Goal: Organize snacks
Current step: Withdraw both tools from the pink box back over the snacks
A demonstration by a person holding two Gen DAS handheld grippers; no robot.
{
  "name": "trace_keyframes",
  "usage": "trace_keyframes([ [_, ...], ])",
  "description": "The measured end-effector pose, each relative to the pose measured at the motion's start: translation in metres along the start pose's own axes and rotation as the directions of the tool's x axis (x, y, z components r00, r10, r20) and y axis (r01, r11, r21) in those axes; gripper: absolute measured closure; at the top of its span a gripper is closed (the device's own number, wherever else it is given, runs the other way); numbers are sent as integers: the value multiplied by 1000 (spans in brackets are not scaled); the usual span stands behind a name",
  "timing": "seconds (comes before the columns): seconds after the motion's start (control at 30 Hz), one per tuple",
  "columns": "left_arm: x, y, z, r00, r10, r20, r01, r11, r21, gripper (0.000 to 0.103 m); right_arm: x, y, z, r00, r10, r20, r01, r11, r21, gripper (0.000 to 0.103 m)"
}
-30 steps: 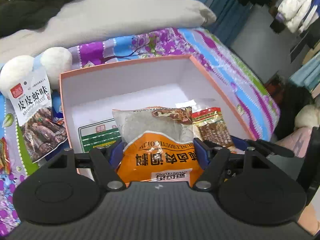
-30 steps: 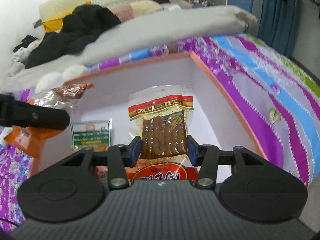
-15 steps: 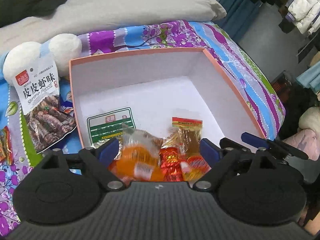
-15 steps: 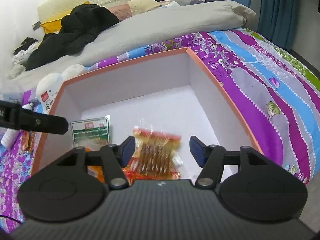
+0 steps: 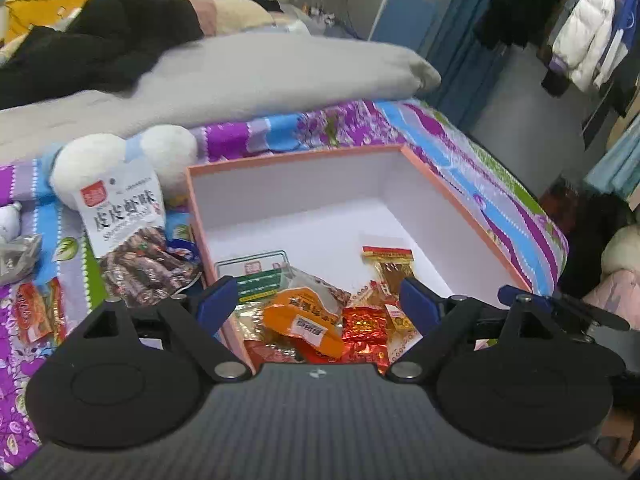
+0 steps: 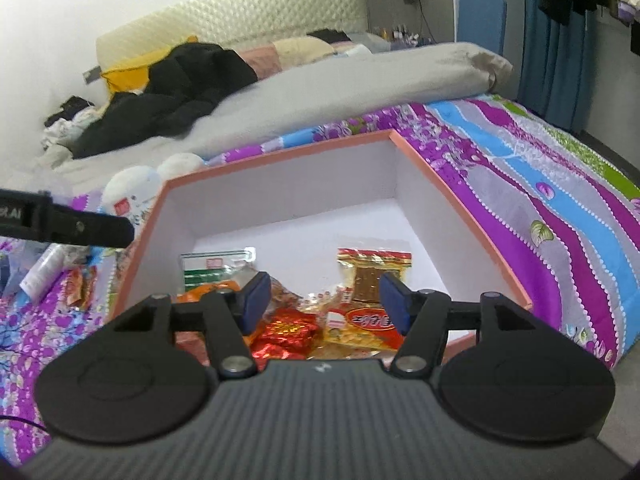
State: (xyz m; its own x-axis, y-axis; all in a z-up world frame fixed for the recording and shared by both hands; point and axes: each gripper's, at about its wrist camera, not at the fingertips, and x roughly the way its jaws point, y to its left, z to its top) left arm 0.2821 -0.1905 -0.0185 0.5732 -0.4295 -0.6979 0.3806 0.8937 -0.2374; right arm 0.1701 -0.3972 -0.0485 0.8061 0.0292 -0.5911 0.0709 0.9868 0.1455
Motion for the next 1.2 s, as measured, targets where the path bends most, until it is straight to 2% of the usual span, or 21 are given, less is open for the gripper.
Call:
trace_keyframes([
  [0.13, -23, 7, -13, 999, 18, 50, -19, 1000, 9, 13, -17, 11, -9, 998, 41, 46, -42, 999, 16, 41],
  [0.27, -49, 11, -30, 994, 57, 95, -60, 998, 32, 13, -29, 22, -17, 995, 84, 54, -85, 996, 19, 41],
  [0.53, -91, 19, -55, 982, 85, 167, -91, 995, 30, 13, -55, 45, -26, 988, 116, 97, -115, 993, -15, 41],
  [0.67, -100, 26, -65, 980, 88, 178, -89, 996, -4, 13, -59, 57, -33, 986, 135, 102, -134, 991, -9, 41],
  [0.87, -122, 41, -79, 973, 116, 201, -117, 993, -8, 13, -67, 71, -46, 981, 160, 109, -158, 987, -21, 41],
  [1.2, -155, 60, -115, 960, 170, 224, -163, 985, -49, 13, -85, 103, -70, 967, 214, 135, -199, 973, -117, 41],
])
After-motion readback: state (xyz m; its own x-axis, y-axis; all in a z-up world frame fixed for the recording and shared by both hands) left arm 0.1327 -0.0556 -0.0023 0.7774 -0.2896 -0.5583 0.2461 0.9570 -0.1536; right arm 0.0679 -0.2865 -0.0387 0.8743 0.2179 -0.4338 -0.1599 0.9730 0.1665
